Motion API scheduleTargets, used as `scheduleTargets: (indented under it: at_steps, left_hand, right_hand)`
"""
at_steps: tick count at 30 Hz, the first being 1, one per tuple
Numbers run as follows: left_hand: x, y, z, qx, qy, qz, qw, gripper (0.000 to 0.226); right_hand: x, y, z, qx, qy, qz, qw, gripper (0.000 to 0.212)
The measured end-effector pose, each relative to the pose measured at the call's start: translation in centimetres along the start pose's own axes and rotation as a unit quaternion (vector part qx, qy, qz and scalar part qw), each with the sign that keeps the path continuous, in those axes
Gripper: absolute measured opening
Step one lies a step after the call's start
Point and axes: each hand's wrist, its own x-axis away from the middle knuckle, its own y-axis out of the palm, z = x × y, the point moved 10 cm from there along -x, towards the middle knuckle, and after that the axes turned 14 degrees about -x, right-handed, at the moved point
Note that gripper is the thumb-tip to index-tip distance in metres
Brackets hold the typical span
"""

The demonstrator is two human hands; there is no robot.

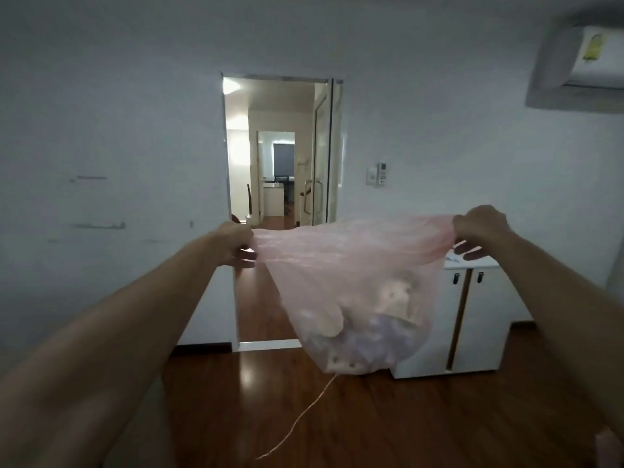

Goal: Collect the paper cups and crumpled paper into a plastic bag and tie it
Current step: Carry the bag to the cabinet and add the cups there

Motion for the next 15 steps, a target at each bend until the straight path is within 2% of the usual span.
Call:
scheduleTargets:
  at_steps: [6, 11, 15]
  left_hand:
    - [-10.1, 12.9, 0.7, 0.040, -0.044, -0.019, 0.998, 0.016]
    - [-20.0, 24.1, 2.7, 0.098, -0.069, -0.035, 0.992, 0.022]
    - [-27.9, 31.6, 5.8, 0.118, -0.089, -0.039, 0.988, 0.014]
  right_hand:
    - [-10.3, -1.7, 10.6, -0.095, 0.076, 0.005, 0.993, 0.020]
    - [-20.4, -1.3, 17.3, -0.229, 0.162, 0.016, 0.960, 0.008]
    - [-29.5, -1.4, 21.6, -0.268, 0.208, 0.027, 0.940, 0.020]
